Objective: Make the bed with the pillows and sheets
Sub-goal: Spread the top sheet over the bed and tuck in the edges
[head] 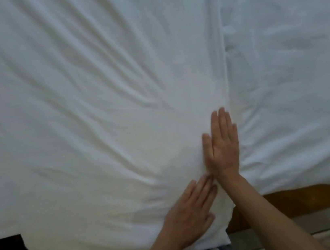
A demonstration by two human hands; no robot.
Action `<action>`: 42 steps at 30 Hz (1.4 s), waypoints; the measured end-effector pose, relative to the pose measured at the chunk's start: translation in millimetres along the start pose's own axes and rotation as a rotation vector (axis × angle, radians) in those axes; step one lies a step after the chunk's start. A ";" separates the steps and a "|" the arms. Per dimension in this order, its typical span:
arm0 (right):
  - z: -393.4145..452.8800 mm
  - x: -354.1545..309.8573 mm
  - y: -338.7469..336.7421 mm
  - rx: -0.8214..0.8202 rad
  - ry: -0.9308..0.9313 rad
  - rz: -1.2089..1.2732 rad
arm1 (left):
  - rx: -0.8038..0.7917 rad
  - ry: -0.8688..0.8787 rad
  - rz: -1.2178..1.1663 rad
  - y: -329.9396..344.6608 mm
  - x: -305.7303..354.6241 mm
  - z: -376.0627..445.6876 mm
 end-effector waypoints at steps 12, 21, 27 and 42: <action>10.2 -21.1 -22.7 0.030 -0.097 -0.099 | 0.487 0.071 -0.289 -88.7 -5.2 -28.6; 86.7 99.9 -53.0 -0.021 0.072 -0.151 | 0.375 -0.545 0.011 -108.8 -81.0 83.5; 51.4 333.9 -102.9 0.020 0.172 -0.136 | 0.334 -0.581 0.006 -88.0 15.0 234.2; -46.9 753.7 -218.8 0.116 1.017 0.106 | 0.060 0.395 -0.005 -32.9 405.5 463.2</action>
Point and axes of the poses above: each hand's wrist, its own z-axis towards the middle knuckle, its own y-axis out of the palm, x = y × z, the point moved 10 cm from there along z, towards the middle knuckle, and after that the axes turned 3 degrees about -x, right-handed, at the moved point
